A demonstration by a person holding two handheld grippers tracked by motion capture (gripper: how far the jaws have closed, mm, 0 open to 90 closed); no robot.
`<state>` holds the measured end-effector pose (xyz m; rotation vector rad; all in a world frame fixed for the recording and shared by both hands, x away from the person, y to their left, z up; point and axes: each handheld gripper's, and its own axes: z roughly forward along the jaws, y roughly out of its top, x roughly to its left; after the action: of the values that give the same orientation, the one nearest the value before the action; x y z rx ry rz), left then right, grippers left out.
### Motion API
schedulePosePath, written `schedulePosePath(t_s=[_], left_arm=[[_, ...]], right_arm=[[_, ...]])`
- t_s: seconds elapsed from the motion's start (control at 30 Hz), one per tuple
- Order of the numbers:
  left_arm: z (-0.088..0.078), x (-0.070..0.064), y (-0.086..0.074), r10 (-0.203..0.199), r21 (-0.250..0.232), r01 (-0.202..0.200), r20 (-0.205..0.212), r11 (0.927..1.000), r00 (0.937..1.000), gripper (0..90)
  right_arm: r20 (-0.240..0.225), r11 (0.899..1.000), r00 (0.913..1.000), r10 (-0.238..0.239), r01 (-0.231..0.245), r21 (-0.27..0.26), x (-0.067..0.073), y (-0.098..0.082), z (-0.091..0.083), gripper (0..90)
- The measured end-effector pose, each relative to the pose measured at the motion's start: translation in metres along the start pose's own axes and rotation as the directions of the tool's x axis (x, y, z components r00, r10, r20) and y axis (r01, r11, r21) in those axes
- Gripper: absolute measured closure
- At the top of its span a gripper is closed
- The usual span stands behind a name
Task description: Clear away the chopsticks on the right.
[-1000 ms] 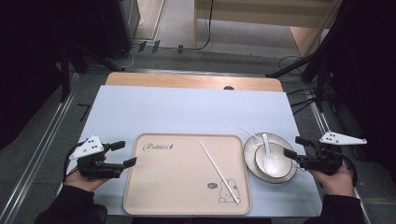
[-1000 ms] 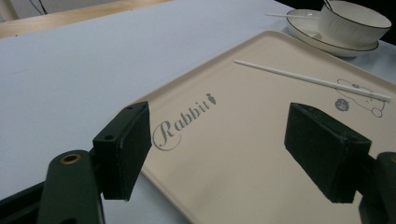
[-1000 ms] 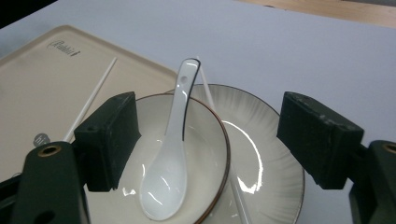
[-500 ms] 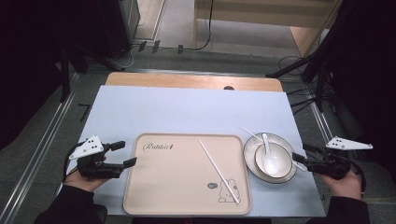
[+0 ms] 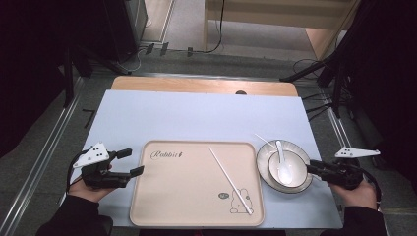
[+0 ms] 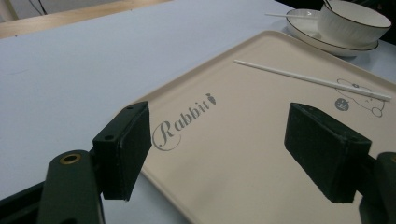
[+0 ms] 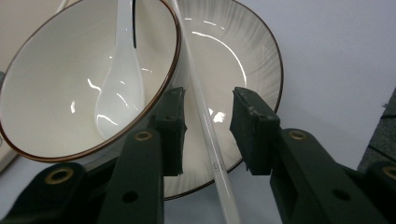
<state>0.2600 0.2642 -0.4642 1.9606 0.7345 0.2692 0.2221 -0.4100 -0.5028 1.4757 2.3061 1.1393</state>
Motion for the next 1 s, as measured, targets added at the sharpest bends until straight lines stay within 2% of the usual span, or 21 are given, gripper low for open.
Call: schedulePosePath(t_s=[0.2,0.37,0.57,0.67,0.87,0.93,1.0], left_arm=[[0.0,0.0,0.0,0.002,0.004,-0.002,-0.002,1.0,1.0,23.0],[0.0,0.0,0.0,0.004,0.006,-0.004,0.001,1.0,1.0,23.0],[0.001,0.0,0.0,0.004,0.002,-0.004,0.002,1.0,1.0,23.0],[0.001,0.0,0.0,0.004,0.005,-0.004,0.001,1.0,1.0,23.0],[0.001,0.0,0.0,0.005,0.001,-0.005,0.003,1.0,1.0,23.0],[0.0,0.0,0.0,0.004,0.005,-0.004,0.0,1.0,1.0,23.0],[0.001,0.0,0.0,0.001,-0.001,-0.001,0.002,1.0,1.0,23.0]], right_arm=[[-0.021,0.997,0.9994,-0.027,0.028,0.07,-0.001,-0.001,0.011,77.7],[-0.031,0.994,0.9991,-0.027,0.03,0.101,-0.002,0.0,0.017,80.7],[-0.056,0.993,0.9982,-0.021,0.027,0.113,-0.006,0.001,0.02,83.5],[-0.059,0.993,0.9982,-0.008,0.015,0.118,-0.006,0.002,0.021,83.8],[-0.073,0.989,0.9962,0.048,-0.038,0.14,-0.007,0.006,0.018,84.7],[-0.063,0.983,0.9934,0.096,-0.085,0.16,-0.007,0.01,0.015,84.8],[-0.048,0.981,0.991,0.125,-0.116,0.158,-0.006,0.013,0.012,84.9]])
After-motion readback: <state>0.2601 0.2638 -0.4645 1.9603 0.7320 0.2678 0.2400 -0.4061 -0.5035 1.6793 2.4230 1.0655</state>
